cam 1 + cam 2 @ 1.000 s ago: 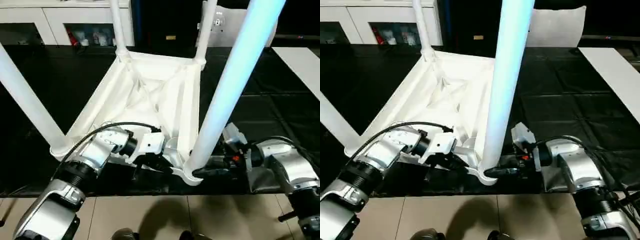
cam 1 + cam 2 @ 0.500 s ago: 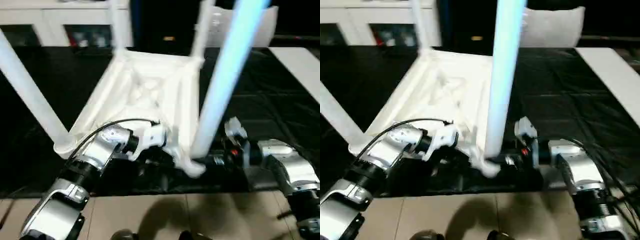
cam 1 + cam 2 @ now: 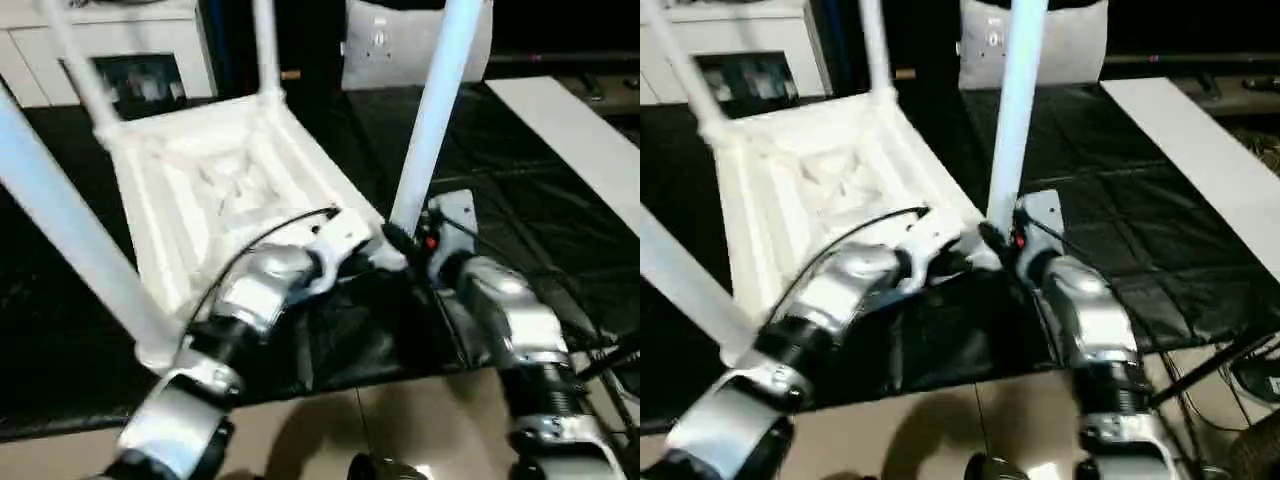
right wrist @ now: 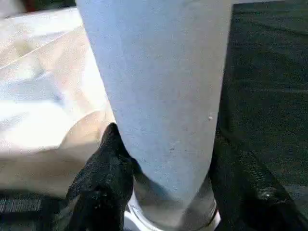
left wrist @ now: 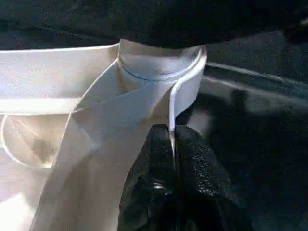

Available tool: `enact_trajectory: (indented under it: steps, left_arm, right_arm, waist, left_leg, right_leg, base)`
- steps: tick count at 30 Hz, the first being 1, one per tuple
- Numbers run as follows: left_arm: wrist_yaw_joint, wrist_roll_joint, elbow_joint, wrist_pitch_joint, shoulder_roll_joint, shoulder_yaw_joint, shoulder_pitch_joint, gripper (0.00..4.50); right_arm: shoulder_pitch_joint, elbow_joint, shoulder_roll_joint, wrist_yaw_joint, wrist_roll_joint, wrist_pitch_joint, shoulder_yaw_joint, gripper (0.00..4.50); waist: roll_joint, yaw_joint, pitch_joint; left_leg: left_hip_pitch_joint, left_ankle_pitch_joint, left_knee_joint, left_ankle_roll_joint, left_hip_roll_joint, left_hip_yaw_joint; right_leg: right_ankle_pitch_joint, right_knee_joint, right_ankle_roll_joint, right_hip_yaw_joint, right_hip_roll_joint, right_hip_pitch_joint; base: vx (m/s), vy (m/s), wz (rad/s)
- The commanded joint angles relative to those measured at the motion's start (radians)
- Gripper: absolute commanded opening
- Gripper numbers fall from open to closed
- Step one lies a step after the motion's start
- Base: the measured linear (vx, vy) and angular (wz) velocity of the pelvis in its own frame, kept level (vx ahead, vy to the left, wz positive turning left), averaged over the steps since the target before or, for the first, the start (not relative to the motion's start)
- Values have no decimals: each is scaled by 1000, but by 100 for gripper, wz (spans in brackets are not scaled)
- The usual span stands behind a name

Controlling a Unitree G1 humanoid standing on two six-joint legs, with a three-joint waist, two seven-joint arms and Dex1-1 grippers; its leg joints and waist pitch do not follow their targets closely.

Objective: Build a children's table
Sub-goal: Rotate leg to tighten

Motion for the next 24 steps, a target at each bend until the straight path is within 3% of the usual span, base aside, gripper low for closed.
enact_trajectory:
  steps: [1, 2, 4, 6, 12, 13, 18, 24]
  left_arm:
    - [16, -37, -19, -33, -84, -26, -28, 0]
    - [21, -39, -21, -30, -90, -24, -29, 0]
    - [-3, -35, -30, -32, -79, -34, -22, 0]
    - [-28, -30, -39, -40, -64, -45, -11, 0]
    - [-135, -22, -60, -96, 0, -80, 27, 0]
    - [-170, -20, -60, -118, 31, -88, 38, 0]
    - [-268, -31, -45, -191, 105, -87, 46, 0]
    - [-467, -85, -34, -309, 181, -95, 55, 0]
  right_arm:
    - [-4, 48, 51, 0, 11, 23, 60, 254]
    - [-5, 54, 53, -6, 9, 2, 58, 269]
    - [6, 40, 45, 21, 24, -9, 50, 286]
    - [26, 14, 24, 63, 24, -13, 59, 302]
    - [81, -30, -82, 208, 42, -35, 78, 348]
    - [98, -40, -133, 297, 67, -53, 80, 354]
    - [130, -76, -280, 537, 102, -91, 90, 392]
    - [147, -93, -414, 781, 150, -140, 121, 419]
  waist:
    - [-13, 11, -87]
    - [-13, 13, -86]
    - [-14, 15, -83]
    - [-12, 17, -80]
    - [-14, 37, -75]
    - [-10, 42, -70]
    - [-14, 45, -68]
    - [-15, 56, -70]
  left_leg:
    - [-7, 25, -53, 136, 77, -46]
    - [-9, 46, -52, 159, 79, -45]
    - [-9, 37, -52, 177, 75, -40]
    - [-7, 22, -53, 179, 75, -38]
    - [1, -23, -57, 161, 76, -34]
    - [3, -53, -59, 156, 74, -33]
    - [5, -115, -62, 125, 72, -33]
    - [1, -104, -61, 143, 72, -33]
  right_leg:
    - [-207, -47, -60, 89, -104, 71]
    - [-164, -39, -84, 92, -105, 69]
    - [-165, -40, -99, 93, -106, 70]
    - [-189, -45, -98, 93, -105, 69]
    - [-262, -56, -78, 95, -105, 67]
    - [-293, -63, -63, 94, -105, 68]
    - [-389, -79, -15, 88, -101, 69]
    - [-365, -74, -5, 89, -100, 70]
  base:
    - [0, 0, 0]
    - [0, 0, 0]
    - [0, 0, 0]
    - [0, 0, 0]
    - [0, 0, 0]
    - [0, 0, 0]
    - [0, 0, 0]
    - [0, 0, 0]
